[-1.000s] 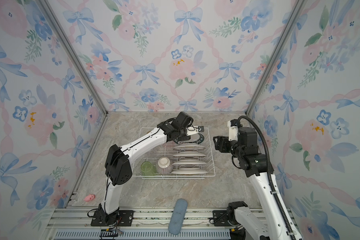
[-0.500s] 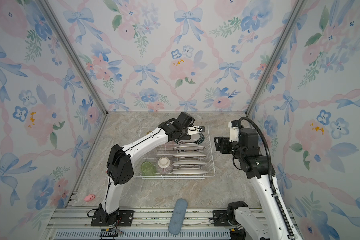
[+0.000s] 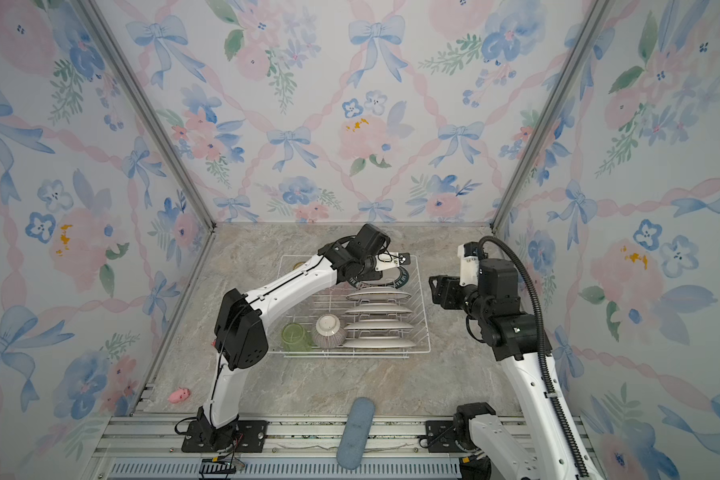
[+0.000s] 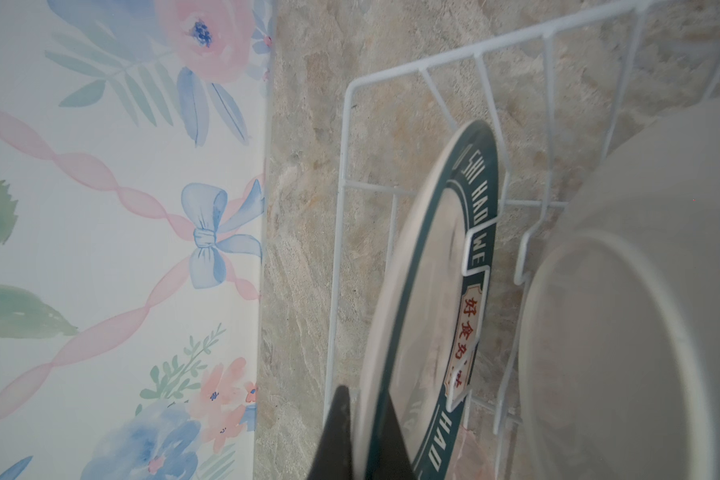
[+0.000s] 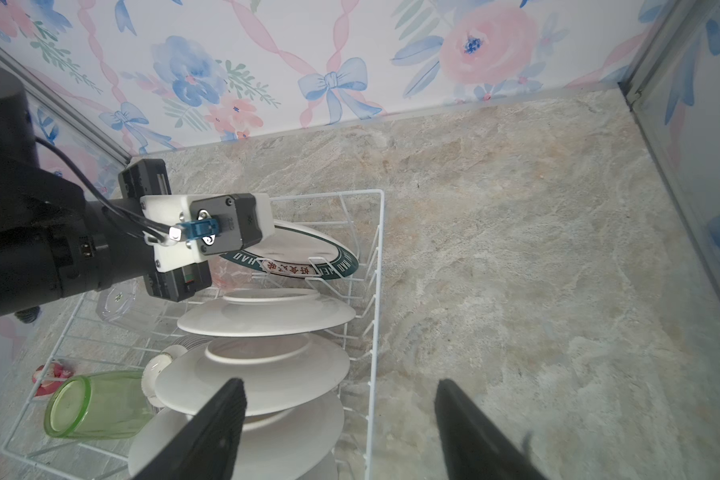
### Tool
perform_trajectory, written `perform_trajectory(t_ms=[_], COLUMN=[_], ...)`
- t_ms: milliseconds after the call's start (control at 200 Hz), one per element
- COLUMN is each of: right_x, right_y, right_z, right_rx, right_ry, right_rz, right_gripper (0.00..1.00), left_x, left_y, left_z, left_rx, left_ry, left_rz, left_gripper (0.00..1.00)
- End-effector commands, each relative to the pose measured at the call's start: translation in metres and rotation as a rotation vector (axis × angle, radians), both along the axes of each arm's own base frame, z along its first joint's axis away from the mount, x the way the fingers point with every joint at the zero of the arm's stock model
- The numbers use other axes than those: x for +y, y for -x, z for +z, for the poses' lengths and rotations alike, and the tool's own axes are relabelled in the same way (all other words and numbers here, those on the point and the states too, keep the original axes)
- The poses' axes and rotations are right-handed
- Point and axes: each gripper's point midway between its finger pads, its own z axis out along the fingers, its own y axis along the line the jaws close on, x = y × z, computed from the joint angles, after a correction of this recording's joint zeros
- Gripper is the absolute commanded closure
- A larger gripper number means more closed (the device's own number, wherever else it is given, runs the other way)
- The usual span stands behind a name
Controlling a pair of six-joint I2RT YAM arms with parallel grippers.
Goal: Unload the mixed dishes from the dish rack
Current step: 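Grasp the green-rimmed plate's rim with the left gripper and lift it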
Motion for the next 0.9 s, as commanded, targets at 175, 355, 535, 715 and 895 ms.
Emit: perform_trajectory(t_ms=[175, 355, 535, 715, 895], right_x=[0.000, 0.001, 0.002, 0.003, 0.004], right_y=[0.003, 0.004, 0.005, 0.003, -0.003], right_z=[-0.005, -0.004, -0.004, -0.002, -0.006], right_rx=[0.007, 0.004, -0.002, -0.015, -0.006], right_ry=[-0.017, -0.028, -0.028, -0.041, -0.108], right_rz=[-0.015, -0.017, -0.004, 0.004, 0.011], right_gripper=[0.26, 0.26, 0.26, 0.26, 0.26], left_x=[0.005, 0.007, 0.011, 0.023, 0.033], left_y=[0.006, 0.004, 0.004, 0.007, 0.018], left_z=[0.081, 0.101, 0.133, 0.177, 0.209], left_rx=[-0.119, -0.161, -0.193, -0.200, -0.190], left_ry=[0.126, 0.163, 0.244, 0.383, 0.498], left_rz=[0.069, 0.096, 0.120, 0.140, 0.145], left_gripper=[1.00, 1.00, 1.00, 1.00, 1.00])
